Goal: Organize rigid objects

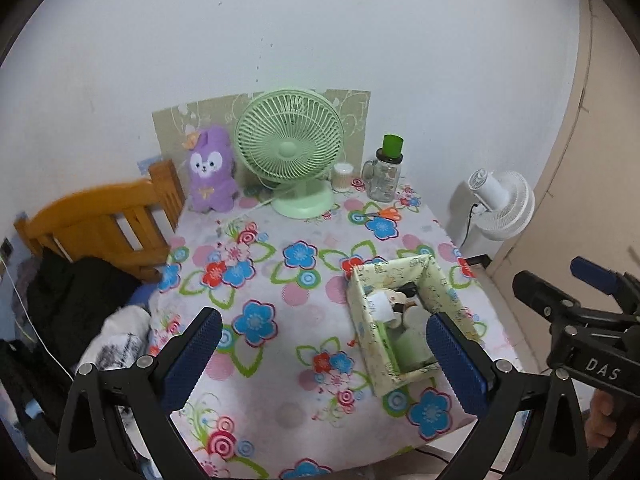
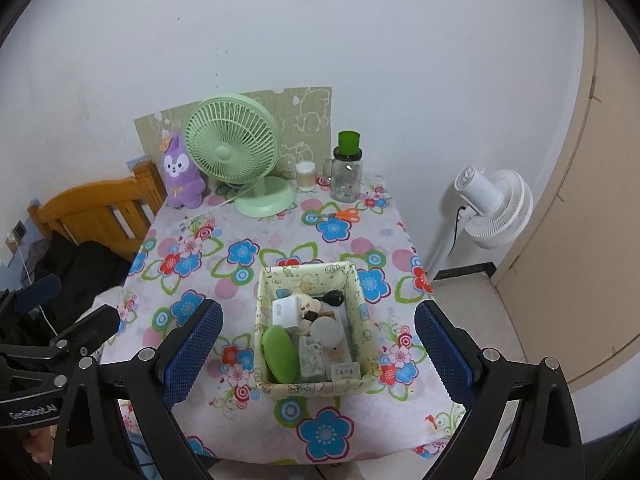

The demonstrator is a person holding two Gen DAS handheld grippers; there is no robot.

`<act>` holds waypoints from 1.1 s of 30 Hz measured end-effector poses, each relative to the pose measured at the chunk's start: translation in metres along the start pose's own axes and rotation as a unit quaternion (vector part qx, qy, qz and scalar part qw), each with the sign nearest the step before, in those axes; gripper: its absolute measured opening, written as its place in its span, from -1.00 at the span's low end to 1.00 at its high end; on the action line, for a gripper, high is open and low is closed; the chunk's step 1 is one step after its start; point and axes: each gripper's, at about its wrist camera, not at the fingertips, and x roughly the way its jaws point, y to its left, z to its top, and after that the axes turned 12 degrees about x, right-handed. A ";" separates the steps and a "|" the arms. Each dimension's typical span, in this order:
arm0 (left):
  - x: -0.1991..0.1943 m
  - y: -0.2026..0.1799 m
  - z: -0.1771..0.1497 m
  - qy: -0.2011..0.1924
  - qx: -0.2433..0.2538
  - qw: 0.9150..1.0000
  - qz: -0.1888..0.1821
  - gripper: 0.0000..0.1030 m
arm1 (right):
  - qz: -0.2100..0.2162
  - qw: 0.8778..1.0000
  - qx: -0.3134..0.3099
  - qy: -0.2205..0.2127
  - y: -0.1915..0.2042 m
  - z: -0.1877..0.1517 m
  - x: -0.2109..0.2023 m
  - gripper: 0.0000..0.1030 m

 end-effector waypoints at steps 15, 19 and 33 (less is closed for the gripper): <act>-0.003 -0.006 0.006 -0.012 0.001 1.000 -0.013 1.00 | -0.006 1.000 0.003 -0.021 0.002 -0.004 -0.008 0.91; -0.006 -0.005 0.004 -0.018 0.013 1.000 -0.008 1.00 | -0.017 0.999 0.003 -0.034 0.006 -0.007 -0.012 0.91; -0.006 0.003 0.003 -0.017 0.012 1.000 -0.005 1.00 | -0.024 0.999 0.007 -0.048 0.012 -0.011 -0.013 0.91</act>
